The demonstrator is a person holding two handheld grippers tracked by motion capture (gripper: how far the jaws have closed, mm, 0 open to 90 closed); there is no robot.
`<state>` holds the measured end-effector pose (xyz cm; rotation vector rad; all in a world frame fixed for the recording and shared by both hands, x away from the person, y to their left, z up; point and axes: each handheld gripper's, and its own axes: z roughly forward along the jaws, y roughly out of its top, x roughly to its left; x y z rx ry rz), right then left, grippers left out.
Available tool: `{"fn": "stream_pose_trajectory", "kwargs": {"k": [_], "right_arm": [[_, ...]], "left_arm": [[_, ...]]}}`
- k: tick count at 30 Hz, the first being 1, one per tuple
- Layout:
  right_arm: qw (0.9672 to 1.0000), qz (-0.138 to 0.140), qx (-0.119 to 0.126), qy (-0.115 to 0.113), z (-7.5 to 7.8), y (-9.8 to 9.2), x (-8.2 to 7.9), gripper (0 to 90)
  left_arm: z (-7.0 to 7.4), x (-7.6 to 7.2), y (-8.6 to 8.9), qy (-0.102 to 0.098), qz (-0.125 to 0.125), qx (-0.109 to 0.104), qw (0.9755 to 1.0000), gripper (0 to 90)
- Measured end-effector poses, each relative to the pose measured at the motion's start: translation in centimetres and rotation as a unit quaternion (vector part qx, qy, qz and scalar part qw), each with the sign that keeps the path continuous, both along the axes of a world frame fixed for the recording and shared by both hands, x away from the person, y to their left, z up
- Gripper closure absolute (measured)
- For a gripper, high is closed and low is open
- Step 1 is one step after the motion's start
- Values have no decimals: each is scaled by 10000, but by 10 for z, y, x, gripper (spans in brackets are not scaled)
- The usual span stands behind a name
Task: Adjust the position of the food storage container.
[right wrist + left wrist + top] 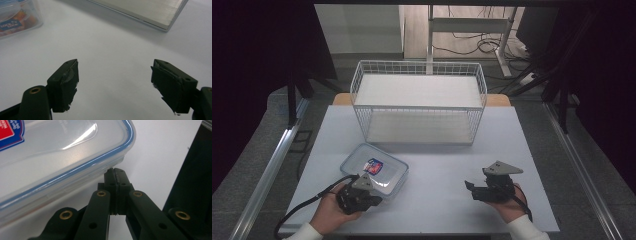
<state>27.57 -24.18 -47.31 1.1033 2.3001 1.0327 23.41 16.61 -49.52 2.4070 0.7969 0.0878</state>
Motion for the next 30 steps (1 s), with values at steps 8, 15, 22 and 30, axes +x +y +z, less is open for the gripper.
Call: {"fn": "stream_pose_trajectory", "kwargs": {"k": [8, 15, 22, 30], "right_arm": [[10000, -40, 2, 33, -1, -1, 1, 224], [10000, -45, -10, 41, -1, -1, 1, 224], [9999, -88, -19, 63, -2, -1, 2, 222], [9999, -86, 26, 85, -1, -1, 0, 219]], "left_arm": [[-1, 13, -19, -47, 155, 31, 9999, 900], [-3, 26, -28, 77, 166, -74, 9998, 900], [-2, 30, -33, 152, 123, -106, 9998, 900], [30, 16, -9, -150, 214, -405, 9988, 900]]}}
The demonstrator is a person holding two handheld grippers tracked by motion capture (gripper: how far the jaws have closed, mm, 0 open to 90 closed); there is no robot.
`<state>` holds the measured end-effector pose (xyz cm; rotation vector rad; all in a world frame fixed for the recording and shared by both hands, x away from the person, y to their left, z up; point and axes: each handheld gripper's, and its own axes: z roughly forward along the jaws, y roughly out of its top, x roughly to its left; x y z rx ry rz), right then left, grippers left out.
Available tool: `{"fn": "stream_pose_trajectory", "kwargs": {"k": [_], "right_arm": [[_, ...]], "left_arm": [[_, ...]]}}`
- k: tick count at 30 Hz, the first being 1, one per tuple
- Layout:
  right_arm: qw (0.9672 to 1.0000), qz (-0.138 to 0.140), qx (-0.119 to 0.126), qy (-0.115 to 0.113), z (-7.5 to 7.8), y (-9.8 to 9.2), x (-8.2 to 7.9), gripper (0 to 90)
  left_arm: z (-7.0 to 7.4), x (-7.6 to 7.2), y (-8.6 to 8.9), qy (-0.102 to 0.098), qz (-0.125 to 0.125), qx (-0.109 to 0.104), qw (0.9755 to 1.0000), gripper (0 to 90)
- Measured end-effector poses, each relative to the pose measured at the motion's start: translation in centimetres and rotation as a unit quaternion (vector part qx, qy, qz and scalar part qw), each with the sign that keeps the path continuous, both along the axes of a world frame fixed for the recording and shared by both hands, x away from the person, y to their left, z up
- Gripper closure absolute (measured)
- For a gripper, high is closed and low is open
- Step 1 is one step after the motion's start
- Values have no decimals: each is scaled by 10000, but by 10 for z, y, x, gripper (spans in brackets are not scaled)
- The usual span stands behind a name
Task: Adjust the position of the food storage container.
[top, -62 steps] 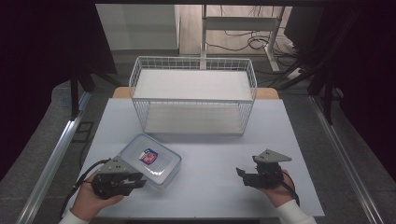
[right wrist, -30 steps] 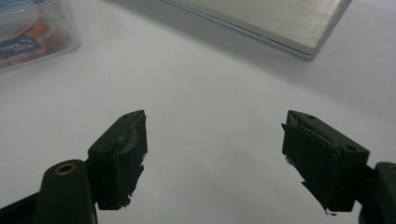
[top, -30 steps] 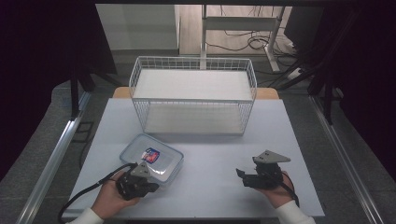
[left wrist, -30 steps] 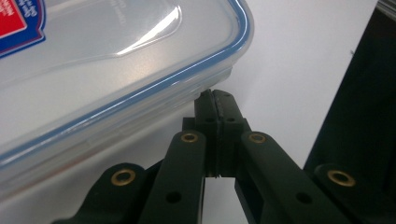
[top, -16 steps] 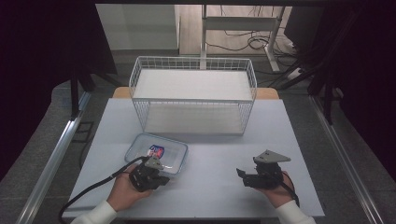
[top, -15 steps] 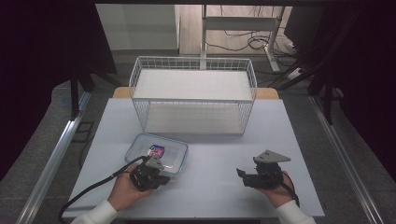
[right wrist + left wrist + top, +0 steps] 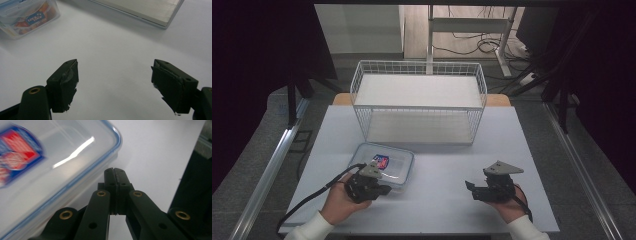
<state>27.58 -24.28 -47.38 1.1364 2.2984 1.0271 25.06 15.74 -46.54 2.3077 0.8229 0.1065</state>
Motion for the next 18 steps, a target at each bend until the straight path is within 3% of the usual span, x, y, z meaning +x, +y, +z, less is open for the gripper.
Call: {"fn": "stream_pose_trajectory", "kwargs": {"k": [4, 7, 11, 14, 18], "right_arm": [[10000, -14, 0, 3, 0, 0, 0, 219], [10000, -18, -13, 11, -1, 0, 1, 219], [10000, -32, -30, 17, 0, -1, 1, 220], [10000, -47, -37, 18, -1, -2, 1, 219], [9999, -91, -27, 91, -3, -2, 2, 220]], "left_arm": [[18, 6, 26, -265, 358, 8, 9990, 900], [24, 19, 50, -270, 788, -84, 9965, 900], [20, 42, 83, -233, 1351, -100, 9905, 900], [16, 54, 101, -277, 1598, -14, 9868, 900], [6, 73, 118, -63, 1855, 116, 9826, 900]]}}
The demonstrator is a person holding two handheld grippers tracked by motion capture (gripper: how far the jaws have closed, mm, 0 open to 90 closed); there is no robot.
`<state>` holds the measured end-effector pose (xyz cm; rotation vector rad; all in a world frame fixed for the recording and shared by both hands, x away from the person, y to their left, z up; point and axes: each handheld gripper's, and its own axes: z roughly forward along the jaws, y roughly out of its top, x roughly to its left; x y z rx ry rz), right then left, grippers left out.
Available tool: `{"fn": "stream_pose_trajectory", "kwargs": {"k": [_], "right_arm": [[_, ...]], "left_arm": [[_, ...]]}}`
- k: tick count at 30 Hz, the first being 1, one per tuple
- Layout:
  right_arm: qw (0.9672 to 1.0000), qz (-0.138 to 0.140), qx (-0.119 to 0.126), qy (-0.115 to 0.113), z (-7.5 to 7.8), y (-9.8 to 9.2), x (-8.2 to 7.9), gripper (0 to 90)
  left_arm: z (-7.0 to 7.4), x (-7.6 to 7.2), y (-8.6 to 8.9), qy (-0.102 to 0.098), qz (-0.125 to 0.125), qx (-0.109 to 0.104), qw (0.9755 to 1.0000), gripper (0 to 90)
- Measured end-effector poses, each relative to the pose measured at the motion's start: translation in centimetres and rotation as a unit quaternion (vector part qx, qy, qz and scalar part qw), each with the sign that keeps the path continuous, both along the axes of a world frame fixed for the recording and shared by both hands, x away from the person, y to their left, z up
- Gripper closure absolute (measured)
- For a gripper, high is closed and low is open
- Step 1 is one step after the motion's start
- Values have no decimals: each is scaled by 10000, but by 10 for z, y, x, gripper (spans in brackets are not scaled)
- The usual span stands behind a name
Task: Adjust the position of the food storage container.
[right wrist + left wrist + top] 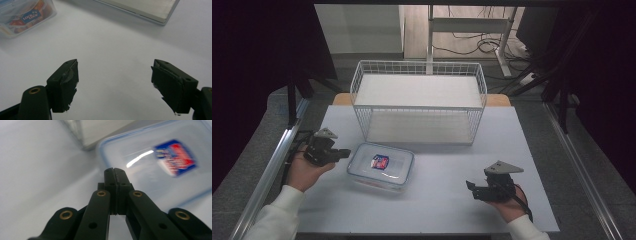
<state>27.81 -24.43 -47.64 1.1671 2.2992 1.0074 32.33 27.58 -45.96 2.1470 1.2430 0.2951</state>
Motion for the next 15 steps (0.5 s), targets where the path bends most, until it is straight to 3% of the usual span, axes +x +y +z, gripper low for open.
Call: {"fn": "stream_pose_trajectory", "kwargs": {"k": [6, 9, 15], "right_arm": [[10000, 11, -8, -25, 0, 0, -1, 220], [10000, 8, -13, -31, 1, -1, -1, 220], [10000, -11, -10, -43, 0, -2, -1, 220]], "left_arm": [[-27, 20, 5, 365, 105, 217, 9990, 900], [-37, 26, 2, 517, 30, 344, 9981, 900], [-44, 25, -5, 659, -144, 183, 9976, 900]]}}
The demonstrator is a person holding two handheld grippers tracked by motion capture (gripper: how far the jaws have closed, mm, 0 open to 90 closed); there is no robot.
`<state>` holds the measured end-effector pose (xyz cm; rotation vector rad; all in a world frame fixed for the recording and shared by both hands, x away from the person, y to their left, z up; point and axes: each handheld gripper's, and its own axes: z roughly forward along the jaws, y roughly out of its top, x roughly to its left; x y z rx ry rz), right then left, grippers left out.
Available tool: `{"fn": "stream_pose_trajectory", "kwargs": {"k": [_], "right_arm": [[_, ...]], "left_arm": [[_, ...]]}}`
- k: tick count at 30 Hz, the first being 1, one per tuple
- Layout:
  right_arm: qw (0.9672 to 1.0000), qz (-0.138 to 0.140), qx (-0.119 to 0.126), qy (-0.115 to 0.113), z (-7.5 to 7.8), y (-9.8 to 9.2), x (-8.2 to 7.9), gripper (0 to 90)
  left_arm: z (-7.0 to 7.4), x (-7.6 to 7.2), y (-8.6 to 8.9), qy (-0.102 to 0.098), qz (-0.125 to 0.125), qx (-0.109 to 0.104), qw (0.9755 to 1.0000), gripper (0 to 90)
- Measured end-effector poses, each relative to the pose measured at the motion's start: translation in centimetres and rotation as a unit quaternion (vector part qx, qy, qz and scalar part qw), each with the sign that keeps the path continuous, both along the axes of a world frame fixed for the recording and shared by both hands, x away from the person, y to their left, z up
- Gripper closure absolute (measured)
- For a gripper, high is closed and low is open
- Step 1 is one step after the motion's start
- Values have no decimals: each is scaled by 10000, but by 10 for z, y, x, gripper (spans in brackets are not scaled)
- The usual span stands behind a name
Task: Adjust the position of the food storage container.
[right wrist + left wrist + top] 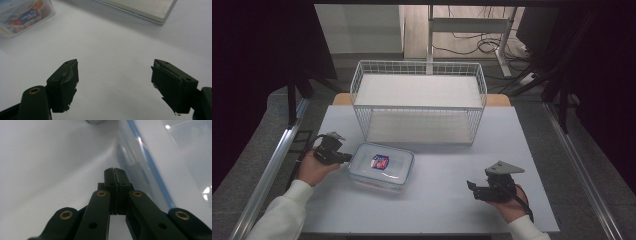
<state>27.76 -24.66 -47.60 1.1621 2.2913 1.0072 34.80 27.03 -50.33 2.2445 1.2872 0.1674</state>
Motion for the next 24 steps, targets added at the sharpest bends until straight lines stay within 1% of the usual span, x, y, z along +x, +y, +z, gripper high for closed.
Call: {"fn": "stream_pose_trajectory", "kwargs": {"k": [1, 2, 5, 6, 7, 10, 15, 18, 21, 24], "right_arm": [[10000, 1, -6, -2, 0, 0, 0, 220], [10000, -3, -10, 2, 0, 0, 0, 220], [10000, 1, -15, -8, 0, 1, -1, 220], [10000, -2, -3, 2, 0, 1, -1, 220], [10000, 0, 4, 12, 0, 2, -1, 220], [10000, 23, 0, 38, -1, 3, 0, 220], [10000, 21, 23, 29, 0, 3, -1, 220], [10000, 5, 20, 17, 0, 2, 0, 220], [10000, -28, 65, -24, 3, 0, 0, 220], [10000, -60, 68, -30, 3, -1, 0, 219]], "left_arm": [[0, -1, -2, -44, 22, 72, 10000, 900], [0, -2, -2, -61, 36, 84, 9999, 900], [1, -4, -3, -38, 61, 23, 10000, 900], [2, -5, -3, -21, 27, 34, 10000, 900], [2, -6, -4, -20, 36, -8, 10000, 900], [2, -10, -11, 1, -53, -35, 10000, 900], [2, -18, -24, 68, -132, -143, 9998, 900], [2, -23, -35, 149, -276, -348, 9989, 900], [2, -27, -45, 162, -385, -346, 9985, 900], [2, -30, -50, 223, -452, -414, 9979, 900]]}}
